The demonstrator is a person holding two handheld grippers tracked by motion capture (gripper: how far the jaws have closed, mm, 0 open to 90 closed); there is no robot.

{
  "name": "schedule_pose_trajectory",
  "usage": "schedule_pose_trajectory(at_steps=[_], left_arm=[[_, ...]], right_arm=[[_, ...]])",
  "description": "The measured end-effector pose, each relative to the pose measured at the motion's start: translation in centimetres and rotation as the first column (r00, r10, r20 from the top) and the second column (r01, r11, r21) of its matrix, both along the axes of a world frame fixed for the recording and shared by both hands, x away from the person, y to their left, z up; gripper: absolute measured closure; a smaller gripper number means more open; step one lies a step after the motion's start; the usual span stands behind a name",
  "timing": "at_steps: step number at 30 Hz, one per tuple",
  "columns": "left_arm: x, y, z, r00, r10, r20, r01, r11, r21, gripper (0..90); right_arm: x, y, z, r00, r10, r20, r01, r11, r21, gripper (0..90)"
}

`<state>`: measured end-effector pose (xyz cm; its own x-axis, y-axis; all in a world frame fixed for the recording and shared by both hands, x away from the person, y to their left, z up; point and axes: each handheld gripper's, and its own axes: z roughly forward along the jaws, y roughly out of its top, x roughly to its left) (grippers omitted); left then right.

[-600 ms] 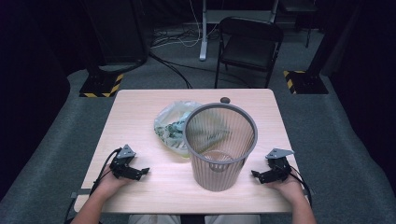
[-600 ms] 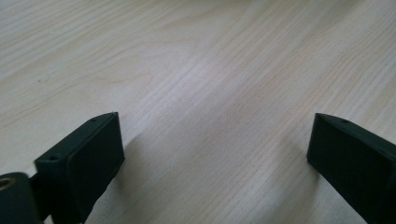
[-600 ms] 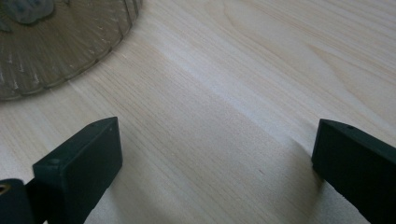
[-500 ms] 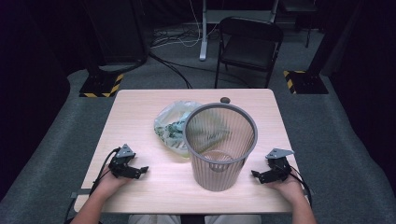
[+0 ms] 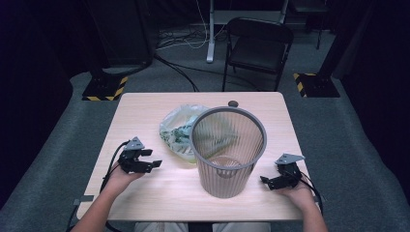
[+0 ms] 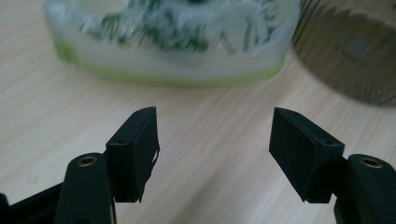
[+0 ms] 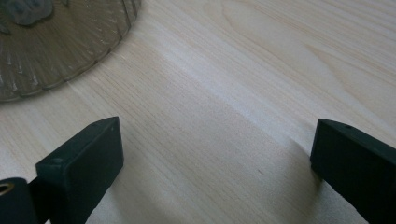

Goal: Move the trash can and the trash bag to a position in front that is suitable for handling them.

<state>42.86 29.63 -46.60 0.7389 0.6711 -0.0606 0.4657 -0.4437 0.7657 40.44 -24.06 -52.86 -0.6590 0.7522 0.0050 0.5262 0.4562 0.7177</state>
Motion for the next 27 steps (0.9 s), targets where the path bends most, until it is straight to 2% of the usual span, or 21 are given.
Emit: schedule_pose_trajectory(at_steps=[2,5,8,10,12,15,20,23,26,27], left_arm=[[0.6,-1.1,0.4,0.9997,-0.003,0.026,0.003,1.0000,0.002,32.5],[1.3,-1.9,0.7,0.9997,0.005,0.025,-0.005,1.0000,-0.005,31.3],[2.1,-2.8,0.9,0.9987,0.023,0.045,-0.022,0.9997,-0.009,28.9],[2.8,-3.5,1.0,0.9960,0.060,0.066,-0.060,0.9982,0.007,27.9],[3.2,-3.8,1.0,0.9945,0.071,0.076,-0.071,0.9974,-0.008,27.9],[3.7,-4.2,0.9,0.9941,0.081,0.072,-0.081,0.9967,-0.010,26.8],[5.0,-5.5,-0.2,0.9969,0.065,0.044,-0.067,0.9967,0.045,27.2],[5.1,-5.9,-0.6,0.9983,0.043,0.039,-0.046,0.9945,0.094,43.5],[5.1,-6.0,-0.8,0.9986,0.042,0.033,-0.046,0.9930,0.109,61.5],[5.1,-6.0,-0.8,0.9989,0.036,0.029,-0.039,0.9933,0.109,61.5]], right_arm=[[0.0,0.0,0.0,1.0000,0.000,0.000,0.000,1.000,0.000,1.9],[0.0,0.0,0.0,1.0000,-0.001,0.001,0.001,1.000,0.000,2.0],[-0.1,0.0,0.0,1.0000,-0.003,0.001,0.003,1.000,0.001,2.2],[-0.1,0.0,0.0,1.0000,-0.003,0.002,0.003,1.000,0.000,2.2],[-0.1,0.0,0.0,1.0000,-0.003,0.002,0.003,1.000,0.000,2.2],[-0.1,0.0,0.0,1.0000,-0.001,0.004,0.001,1.000,-0.001,2.2],[-0.2,0.0,0.0,1.0000,-0.001,0.004,0.001,1.000,-0.002,2.3],[-0.2,0.0,0.0,1.0000,-0.002,0.003,0.002,1.000,-0.001,2.3],[-0.2,0.0,0.0,1.0000,0.000,0.004,0.000,1.000,-0.001,2.3],[-0.2,0.0,0.0,1.0000,0.000,0.004,0.000,1.000,-0.001,2.3]])
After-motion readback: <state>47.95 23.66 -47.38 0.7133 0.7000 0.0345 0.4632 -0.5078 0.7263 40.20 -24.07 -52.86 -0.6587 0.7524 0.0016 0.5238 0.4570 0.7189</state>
